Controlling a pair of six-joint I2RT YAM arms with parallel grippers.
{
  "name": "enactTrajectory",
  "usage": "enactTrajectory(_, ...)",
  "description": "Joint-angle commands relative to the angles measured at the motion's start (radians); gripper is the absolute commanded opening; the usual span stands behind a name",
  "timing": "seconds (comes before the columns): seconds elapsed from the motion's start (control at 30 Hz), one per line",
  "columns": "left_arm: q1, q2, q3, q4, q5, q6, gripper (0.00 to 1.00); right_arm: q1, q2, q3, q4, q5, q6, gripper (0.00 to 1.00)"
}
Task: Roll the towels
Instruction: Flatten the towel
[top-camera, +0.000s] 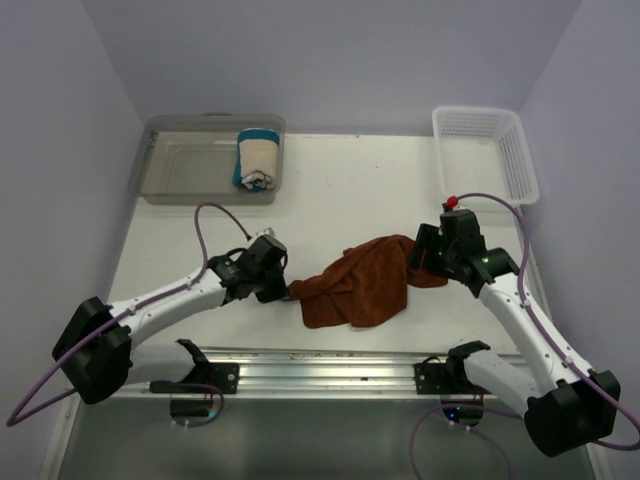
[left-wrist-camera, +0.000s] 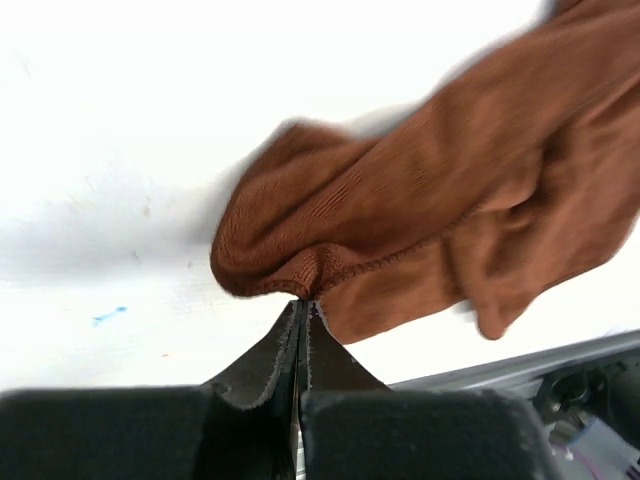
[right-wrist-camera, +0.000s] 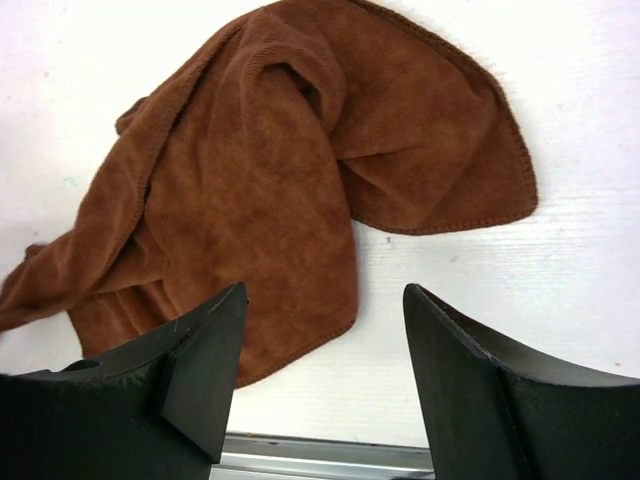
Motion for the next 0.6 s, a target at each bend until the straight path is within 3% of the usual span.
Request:
enactTrajectory(0.0,0.014,-0.069,0.213,-0.145,-0.215,0.111,0.00,0.004,-0.028,0.037,-0.048,0.089,-0.046,0.68)
enactTrajectory(0.1,0.040,-0.083,0.359,-0.268,-0.309,0.162,0.00,0.004,-0.004,0.045,-0.062,0.157,-0.053,0.70)
enactTrajectory(0.2,0.092,-0.099,0.456,-0.310,-0.308,0.212,0.00,0.005,0.050,0.065,-0.070,0.215,-0.058,0.70)
enactTrajectory(0.43,0.147,-0.116,0.481,-0.278,-0.214,0.248,0.00,0.004,0.159,0.108,0.064,0.142,-0.052,0.69)
enactTrajectory(0.57,0.167,-0.116,0.464,-0.298,-0.226,0.229,0.00,0.001,0.316,0.169,0.125,0.119,-0.096,0.71)
